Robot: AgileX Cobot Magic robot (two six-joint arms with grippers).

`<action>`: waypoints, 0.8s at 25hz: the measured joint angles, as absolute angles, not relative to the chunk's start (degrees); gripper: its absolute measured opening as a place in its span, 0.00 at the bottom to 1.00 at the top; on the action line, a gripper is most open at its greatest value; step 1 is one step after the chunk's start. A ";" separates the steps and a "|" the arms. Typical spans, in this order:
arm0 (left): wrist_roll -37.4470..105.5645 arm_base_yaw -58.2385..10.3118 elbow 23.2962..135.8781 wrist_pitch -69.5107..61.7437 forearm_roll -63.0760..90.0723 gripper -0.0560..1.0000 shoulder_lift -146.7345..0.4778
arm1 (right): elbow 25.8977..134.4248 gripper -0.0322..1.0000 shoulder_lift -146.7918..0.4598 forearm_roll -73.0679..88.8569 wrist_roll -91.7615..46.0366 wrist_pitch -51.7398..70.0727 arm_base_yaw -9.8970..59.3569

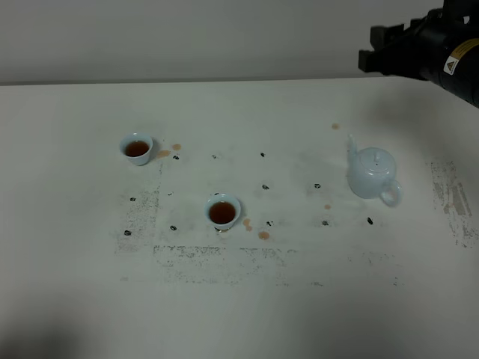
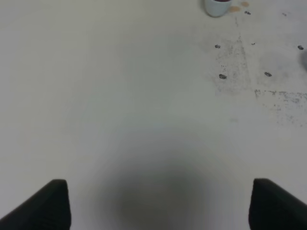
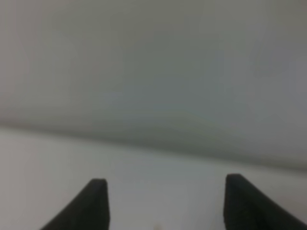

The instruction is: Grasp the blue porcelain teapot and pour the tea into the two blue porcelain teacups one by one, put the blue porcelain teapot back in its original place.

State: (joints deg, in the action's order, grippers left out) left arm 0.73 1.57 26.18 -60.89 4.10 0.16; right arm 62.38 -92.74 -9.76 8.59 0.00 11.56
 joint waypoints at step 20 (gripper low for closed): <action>0.73 1.57 26.18 -60.89 4.10 0.74 0.16 | 61.29 0.52 -70.26 -5.27 1.01 68.27 6.83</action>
